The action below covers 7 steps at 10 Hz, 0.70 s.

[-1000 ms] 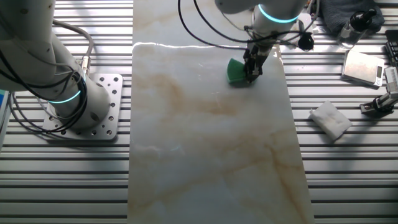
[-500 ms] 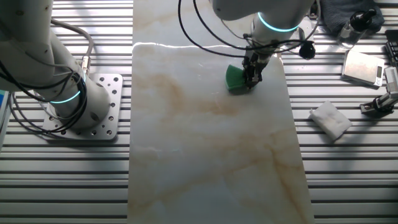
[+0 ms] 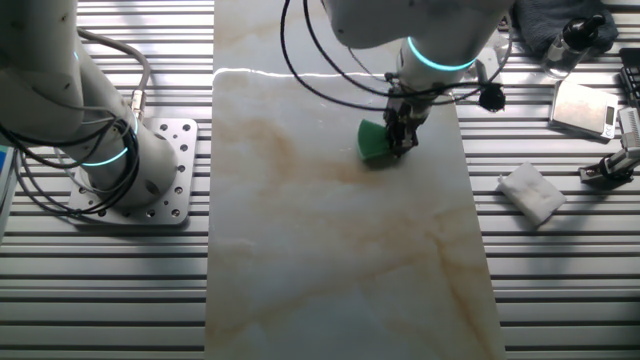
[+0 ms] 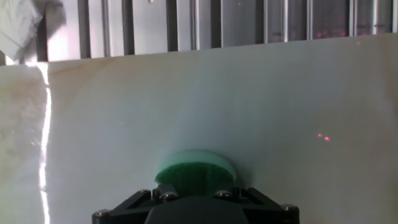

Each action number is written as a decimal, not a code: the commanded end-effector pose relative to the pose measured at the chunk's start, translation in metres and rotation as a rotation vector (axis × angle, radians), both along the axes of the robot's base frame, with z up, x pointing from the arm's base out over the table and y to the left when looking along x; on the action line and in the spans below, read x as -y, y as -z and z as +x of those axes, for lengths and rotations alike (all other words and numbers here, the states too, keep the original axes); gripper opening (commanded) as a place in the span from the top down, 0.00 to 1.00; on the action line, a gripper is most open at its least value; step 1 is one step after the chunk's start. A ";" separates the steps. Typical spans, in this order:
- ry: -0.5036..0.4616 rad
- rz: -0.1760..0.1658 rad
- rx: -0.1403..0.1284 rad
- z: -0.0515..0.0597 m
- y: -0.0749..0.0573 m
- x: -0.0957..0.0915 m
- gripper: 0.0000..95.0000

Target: Clean the tabletop with a sponge

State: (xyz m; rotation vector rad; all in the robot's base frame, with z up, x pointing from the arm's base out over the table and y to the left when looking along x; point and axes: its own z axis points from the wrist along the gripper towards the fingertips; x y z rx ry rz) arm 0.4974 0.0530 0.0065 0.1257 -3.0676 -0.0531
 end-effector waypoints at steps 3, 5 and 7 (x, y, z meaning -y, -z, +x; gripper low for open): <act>-0.030 0.004 -0.004 -0.007 -0.004 0.016 0.60; -0.049 0.006 0.002 -0.011 -0.001 0.024 0.60; -0.040 0.028 0.001 -0.012 -0.001 0.026 0.60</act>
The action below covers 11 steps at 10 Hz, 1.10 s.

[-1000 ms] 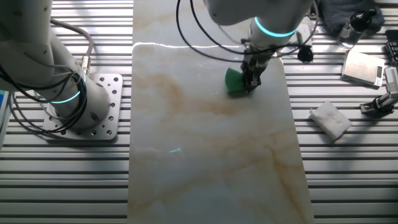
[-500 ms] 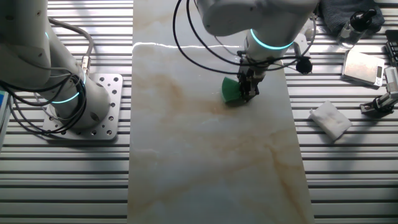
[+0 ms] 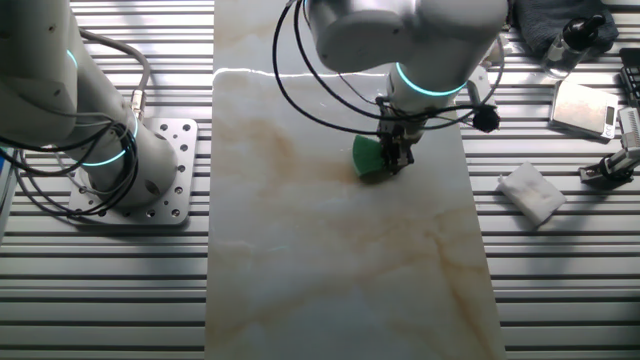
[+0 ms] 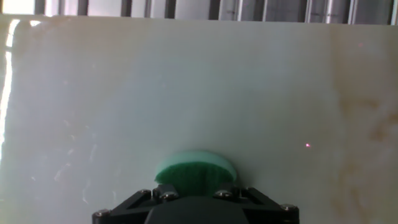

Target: Clean the tabletop with a sponge

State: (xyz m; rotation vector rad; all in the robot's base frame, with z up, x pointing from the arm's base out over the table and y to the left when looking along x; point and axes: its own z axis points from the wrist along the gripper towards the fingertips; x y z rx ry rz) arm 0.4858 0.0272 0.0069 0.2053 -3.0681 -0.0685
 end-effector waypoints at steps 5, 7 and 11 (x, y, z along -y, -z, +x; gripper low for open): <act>0.027 0.012 -0.017 0.001 0.001 -0.007 0.60; 0.036 0.024 -0.016 0.001 0.000 -0.009 0.60; 0.057 0.034 -0.018 0.003 -0.003 -0.020 0.60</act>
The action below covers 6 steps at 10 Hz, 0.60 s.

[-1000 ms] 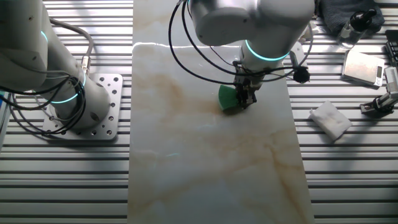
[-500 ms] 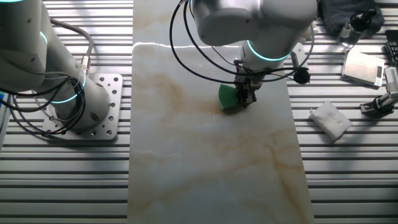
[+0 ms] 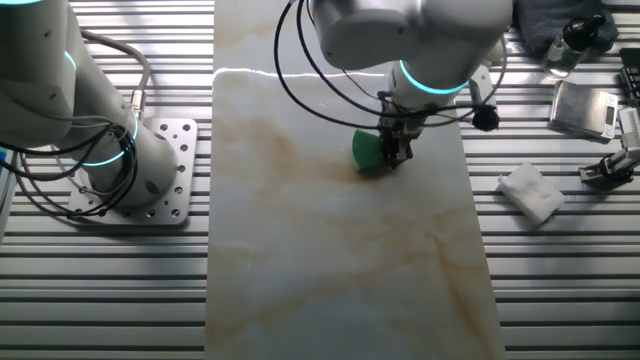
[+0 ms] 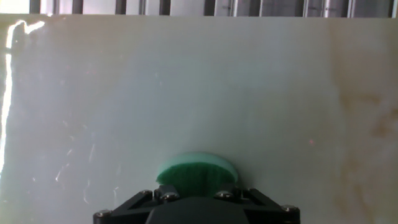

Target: Clean the tabletop with a sponge

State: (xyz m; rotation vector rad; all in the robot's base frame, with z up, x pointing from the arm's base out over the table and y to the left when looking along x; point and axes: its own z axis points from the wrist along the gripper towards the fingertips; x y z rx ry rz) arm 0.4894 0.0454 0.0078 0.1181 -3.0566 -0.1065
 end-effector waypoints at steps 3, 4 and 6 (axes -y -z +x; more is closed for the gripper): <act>0.037 0.027 0.007 0.002 0.002 -0.020 0.60; 0.035 0.013 0.000 0.002 -0.001 -0.023 0.60; 0.049 0.040 -0.004 0.003 -0.004 -0.028 0.60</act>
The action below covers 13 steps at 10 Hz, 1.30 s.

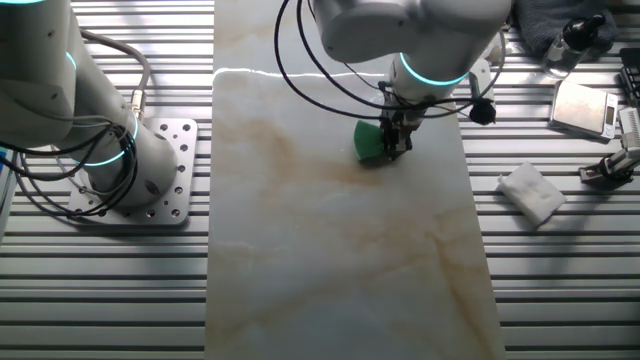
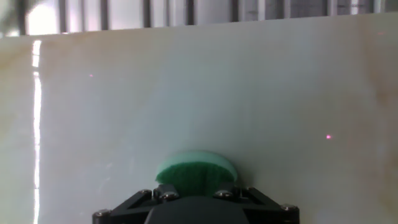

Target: Clean the tabletop with a sponge

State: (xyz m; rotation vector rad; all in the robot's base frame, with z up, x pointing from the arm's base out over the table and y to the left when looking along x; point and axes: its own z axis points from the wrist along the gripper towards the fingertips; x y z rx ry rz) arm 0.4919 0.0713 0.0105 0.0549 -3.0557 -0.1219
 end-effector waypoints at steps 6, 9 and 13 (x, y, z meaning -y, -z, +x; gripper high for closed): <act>0.061 0.020 0.008 0.001 -0.003 -0.040 0.60; 0.093 0.039 0.012 -0.001 0.000 -0.055 0.60; 0.120 0.034 0.017 -0.004 -0.004 -0.076 0.60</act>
